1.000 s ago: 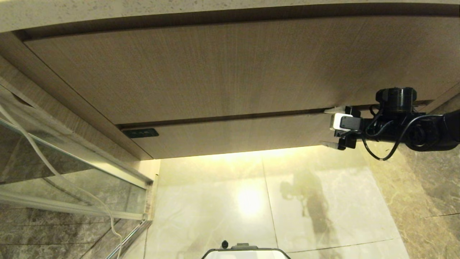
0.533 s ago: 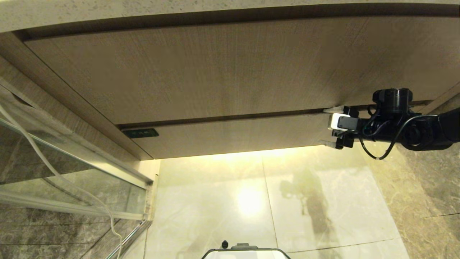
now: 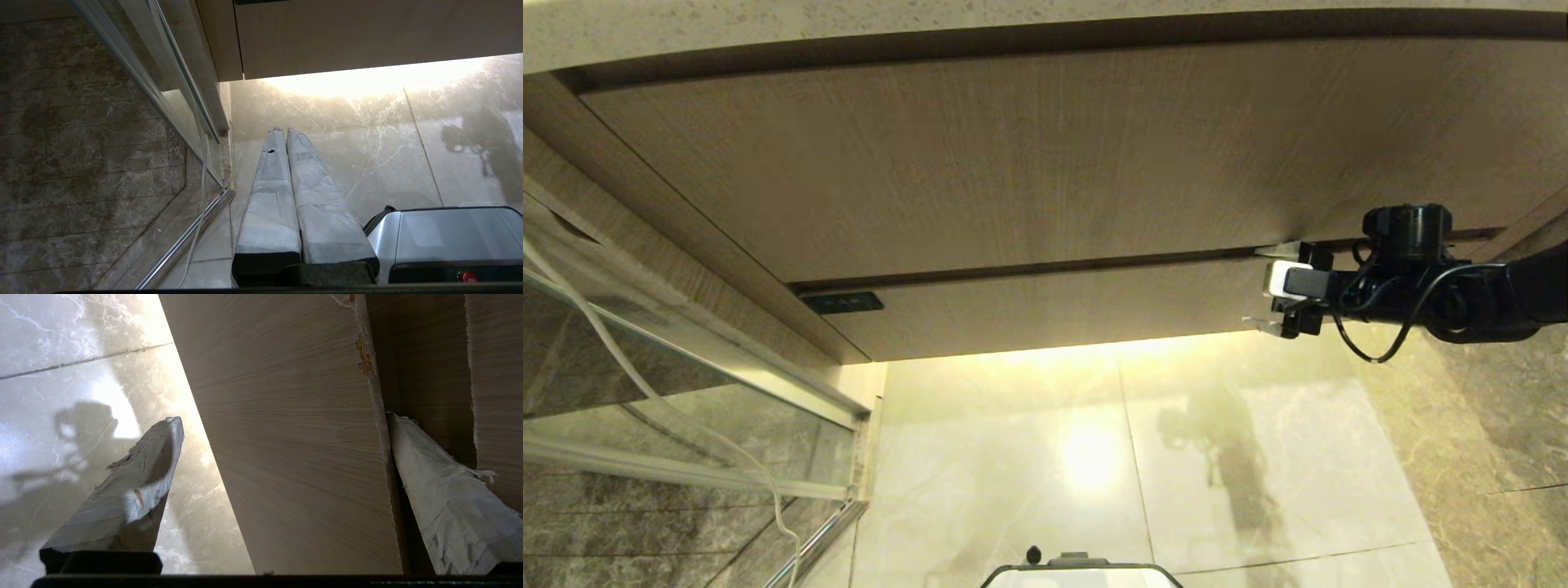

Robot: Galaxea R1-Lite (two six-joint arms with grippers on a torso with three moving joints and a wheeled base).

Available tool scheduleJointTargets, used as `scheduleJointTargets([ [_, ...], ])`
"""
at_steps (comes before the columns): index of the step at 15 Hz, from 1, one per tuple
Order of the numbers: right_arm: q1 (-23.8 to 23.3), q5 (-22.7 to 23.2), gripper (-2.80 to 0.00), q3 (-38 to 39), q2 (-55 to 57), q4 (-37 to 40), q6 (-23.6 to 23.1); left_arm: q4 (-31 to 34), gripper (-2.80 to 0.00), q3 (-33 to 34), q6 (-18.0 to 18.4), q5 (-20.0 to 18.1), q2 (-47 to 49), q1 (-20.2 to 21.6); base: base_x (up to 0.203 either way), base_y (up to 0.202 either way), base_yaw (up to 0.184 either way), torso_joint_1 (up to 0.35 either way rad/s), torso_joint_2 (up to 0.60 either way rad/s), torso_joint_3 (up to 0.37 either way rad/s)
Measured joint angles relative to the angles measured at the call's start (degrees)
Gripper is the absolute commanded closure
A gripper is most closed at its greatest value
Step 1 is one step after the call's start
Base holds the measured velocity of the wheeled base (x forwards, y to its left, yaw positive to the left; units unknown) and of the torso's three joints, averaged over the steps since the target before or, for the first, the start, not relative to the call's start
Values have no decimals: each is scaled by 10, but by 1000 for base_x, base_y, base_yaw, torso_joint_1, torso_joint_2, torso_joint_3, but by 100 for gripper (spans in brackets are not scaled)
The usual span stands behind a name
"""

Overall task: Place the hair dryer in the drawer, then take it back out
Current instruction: Pull open the drawer

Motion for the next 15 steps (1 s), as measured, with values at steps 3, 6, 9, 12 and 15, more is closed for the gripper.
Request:
scheduleJointTargets([
  [3, -8, -38, -280, -3, -7, 71, 0, 0, 0, 0, 0, 0, 0, 0, 0, 0, 0, 0, 0, 0],
  [6, -15, -65, -280, 6, -22, 101, 2, 0, 0, 0, 0, 0, 0, 0, 0, 0, 0, 0, 0, 0],
  [9, -16, -69, -280, 10, -27, 127, 4, 0, 0, 0, 0, 0, 0, 0, 0, 0, 0, 0, 0, 0],
  [12, -16, -69, -280, 12, -28, 130, 4, 0, 0, 0, 0, 0, 0, 0, 0, 0, 0, 0, 0, 0],
  [15, -16, -70, -280, 15, -33, 135, 10, 0, 0, 0, 0, 0, 0, 0, 0, 0, 0, 0, 0, 0],
])
